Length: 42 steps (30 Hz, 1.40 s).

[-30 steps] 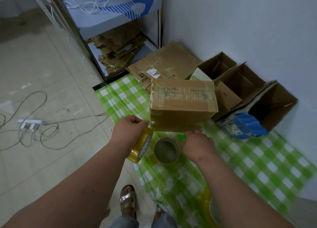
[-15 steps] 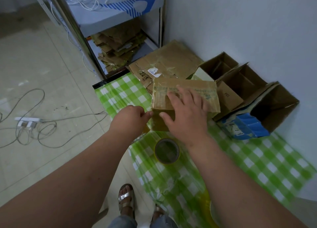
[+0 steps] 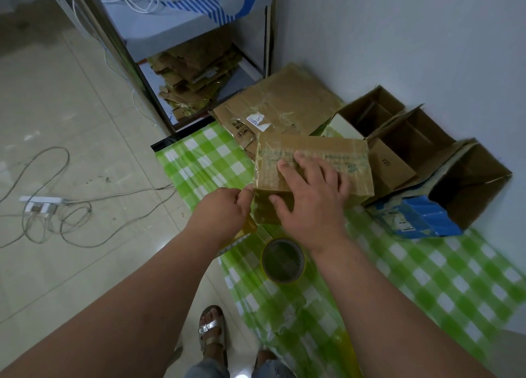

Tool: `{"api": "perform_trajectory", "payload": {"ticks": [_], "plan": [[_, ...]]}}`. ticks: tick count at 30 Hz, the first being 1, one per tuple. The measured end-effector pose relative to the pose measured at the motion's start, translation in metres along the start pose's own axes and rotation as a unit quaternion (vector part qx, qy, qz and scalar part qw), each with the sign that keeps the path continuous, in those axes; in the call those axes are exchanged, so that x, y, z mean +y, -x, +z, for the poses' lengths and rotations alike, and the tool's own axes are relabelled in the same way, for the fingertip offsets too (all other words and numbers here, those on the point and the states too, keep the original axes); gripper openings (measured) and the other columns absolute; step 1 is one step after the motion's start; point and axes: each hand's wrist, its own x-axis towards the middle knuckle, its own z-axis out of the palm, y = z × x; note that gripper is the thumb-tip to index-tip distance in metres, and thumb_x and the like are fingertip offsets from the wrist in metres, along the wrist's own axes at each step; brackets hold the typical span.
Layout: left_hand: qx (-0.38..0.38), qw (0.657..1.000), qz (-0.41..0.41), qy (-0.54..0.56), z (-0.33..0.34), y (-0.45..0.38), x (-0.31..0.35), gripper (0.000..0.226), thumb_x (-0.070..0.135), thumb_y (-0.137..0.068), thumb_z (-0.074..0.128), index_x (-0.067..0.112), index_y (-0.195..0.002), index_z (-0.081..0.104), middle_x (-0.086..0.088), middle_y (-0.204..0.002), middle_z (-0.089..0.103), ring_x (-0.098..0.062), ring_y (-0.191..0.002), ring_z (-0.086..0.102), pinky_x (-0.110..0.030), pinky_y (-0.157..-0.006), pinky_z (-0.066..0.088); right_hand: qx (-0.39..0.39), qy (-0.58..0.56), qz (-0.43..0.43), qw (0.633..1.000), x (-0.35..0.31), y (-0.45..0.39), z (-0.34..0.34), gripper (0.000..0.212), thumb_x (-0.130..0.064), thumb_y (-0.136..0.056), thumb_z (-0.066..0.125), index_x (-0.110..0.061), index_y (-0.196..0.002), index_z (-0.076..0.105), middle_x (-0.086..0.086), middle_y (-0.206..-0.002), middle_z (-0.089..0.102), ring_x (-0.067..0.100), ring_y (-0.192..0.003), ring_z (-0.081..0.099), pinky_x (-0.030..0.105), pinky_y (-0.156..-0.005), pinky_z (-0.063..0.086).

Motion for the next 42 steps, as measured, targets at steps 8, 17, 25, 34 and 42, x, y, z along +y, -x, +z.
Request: {"api": "perform_trajectory", "payload": {"ticks": [8, 17, 25, 34, 42], "plan": [[-0.046, 0.995, -0.054, 0.072, 0.003, 0.003, -0.002, 0.072, 0.067, -0.095, 0.022, 0.021, -0.066, 0.069, 0.01, -0.068, 0.059, -0.005, -0.066, 0.051, -0.023, -0.057, 0.034, -0.025, -0.002, 0.014, 1.0, 0.0, 0.008, -0.002, 0.055, -0.046, -0.089, 0.053, -0.031, -0.141, 0.05, 0.0, -0.153, 0.041, 0.028, -0.139, 0.033, 0.045, -0.107, 0.016], [-0.023, 0.955, -0.172, 0.242, -0.03, 0.008, 0.009, 0.047, 0.063, -0.088, 0.056, 0.021, -0.076, 0.072, -0.001, -0.088, 0.061, -0.025, -0.079, 0.059, -0.032, -0.063, 0.046, 0.038, -0.086, 0.124, 0.988, 0.012, 0.013, -0.019, 0.06, -0.032, -0.081, 0.055, -0.026, -0.141, 0.049, 0.001, -0.156, 0.034, 0.026, -0.144, 0.023, 0.052, -0.114, 0.012], [-0.089, 0.949, -0.117, 0.28, -0.027, 0.027, 0.026, 0.031, 0.045, -0.086, 0.07, 0.014, -0.085, 0.072, 0.002, -0.089, 0.071, -0.024, -0.079, 0.067, -0.037, -0.07, 0.056, 0.006, -0.339, 0.337, 0.879, 0.042, 0.015, -0.038, 0.074, -0.023, -0.085, 0.064, -0.03, -0.15, 0.03, -0.005, -0.145, 0.04, 0.016, -0.133, 0.04, 0.037, -0.108, 0.037], [-0.112, 0.936, -0.11, 0.316, -0.028, 0.027, 0.039, 0.023, 0.041, -0.082, 0.074, 0.021, -0.073, 0.069, -0.006, -0.094, 0.069, -0.035, -0.088, 0.066, -0.047, -0.082, 0.056, -0.036, -0.378, 0.407, 0.83, 0.058, 0.033, -0.055, 0.062, -0.044, -0.089, 0.047, -0.037, -0.149, 0.031, -0.006, -0.118, 0.061, 0.005, -0.095, 0.063, 0.043, -0.079, 0.053], [-0.079, 0.934, -0.063, 0.342, -0.021, 0.015, 0.057, 0.023, 0.035, -0.081, 0.076, 0.023, -0.064, 0.065, -0.003, -0.116, 0.066, -0.03, -0.09, 0.063, -0.035, -0.071, 0.05, 0.002, -0.46, 0.373, 0.806, 0.069, 0.056, -0.057, 0.007, -0.032, -0.093, 0.063, -0.03, -0.098, 0.058, -0.001, -0.094, 0.067, 0.009, -0.066, 0.064, 0.019, -0.051, 0.048]]}}
